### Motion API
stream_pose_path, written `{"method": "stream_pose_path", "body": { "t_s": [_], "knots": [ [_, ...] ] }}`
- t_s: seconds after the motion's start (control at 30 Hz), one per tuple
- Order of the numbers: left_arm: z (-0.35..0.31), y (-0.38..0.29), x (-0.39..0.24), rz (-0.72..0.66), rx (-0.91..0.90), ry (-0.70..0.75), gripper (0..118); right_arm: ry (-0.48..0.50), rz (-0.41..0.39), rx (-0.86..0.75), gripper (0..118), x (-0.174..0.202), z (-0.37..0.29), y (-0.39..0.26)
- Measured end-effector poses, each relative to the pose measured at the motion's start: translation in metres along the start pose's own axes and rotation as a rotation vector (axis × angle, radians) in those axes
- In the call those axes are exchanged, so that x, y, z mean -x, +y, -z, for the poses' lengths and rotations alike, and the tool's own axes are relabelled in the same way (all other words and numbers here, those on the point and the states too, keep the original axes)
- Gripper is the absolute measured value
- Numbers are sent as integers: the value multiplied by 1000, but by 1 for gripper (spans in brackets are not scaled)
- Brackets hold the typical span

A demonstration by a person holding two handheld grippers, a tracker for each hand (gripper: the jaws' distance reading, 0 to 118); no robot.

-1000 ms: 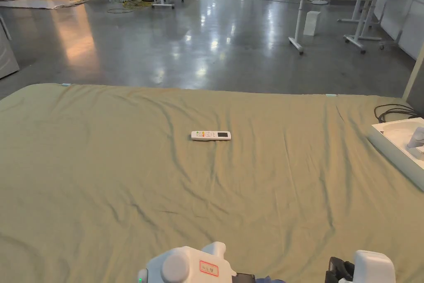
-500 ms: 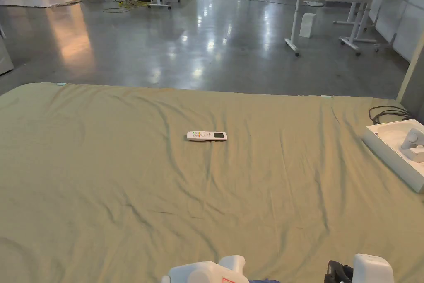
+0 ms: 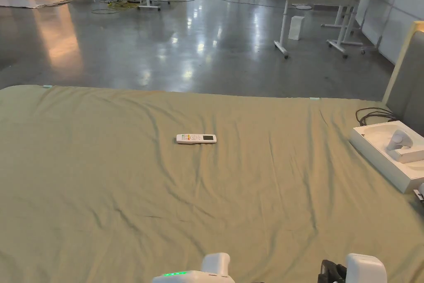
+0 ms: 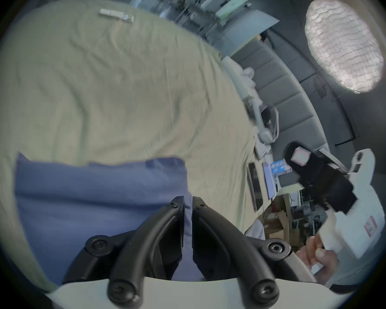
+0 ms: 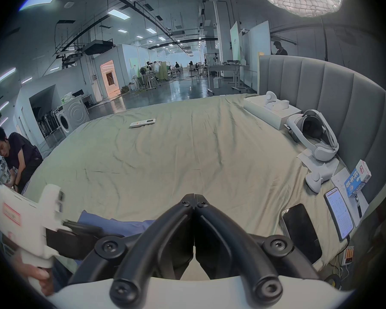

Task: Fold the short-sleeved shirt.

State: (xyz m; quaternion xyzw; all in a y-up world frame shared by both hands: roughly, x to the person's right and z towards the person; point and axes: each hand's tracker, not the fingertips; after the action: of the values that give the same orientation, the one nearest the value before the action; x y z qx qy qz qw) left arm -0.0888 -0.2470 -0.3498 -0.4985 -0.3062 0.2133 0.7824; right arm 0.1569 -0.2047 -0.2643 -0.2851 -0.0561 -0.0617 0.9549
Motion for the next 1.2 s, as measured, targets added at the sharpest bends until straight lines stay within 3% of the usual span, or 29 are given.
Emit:
{"method": "stream_pose_path", "body": {
  "t_s": [0.17,0.33,0.47,0.63,0.77,1.07,1.2],
  "knots": [
    [-75,12,-12,157,-284,84,4,12,-17,-68,0,8,-10,13],
    [-133,10,-29,397,-591,354,4,17,-56,-195,0,23,-21,30],
    [-155,1,-37,549,-735,520,4,5,-97,-307,0,36,-33,42],
    [-165,-2,-24,501,-783,565,3,-1,-117,-387,0,49,-45,51],
    [-168,-8,-6,441,-772,573,3,16,-141,-347,0,57,-48,49],
    [-171,-36,39,306,-656,560,3,208,-172,40,0,105,-13,-58],
    [-172,-48,55,265,-614,538,3,204,-200,122,0,121,15,-94]
  ]
}}
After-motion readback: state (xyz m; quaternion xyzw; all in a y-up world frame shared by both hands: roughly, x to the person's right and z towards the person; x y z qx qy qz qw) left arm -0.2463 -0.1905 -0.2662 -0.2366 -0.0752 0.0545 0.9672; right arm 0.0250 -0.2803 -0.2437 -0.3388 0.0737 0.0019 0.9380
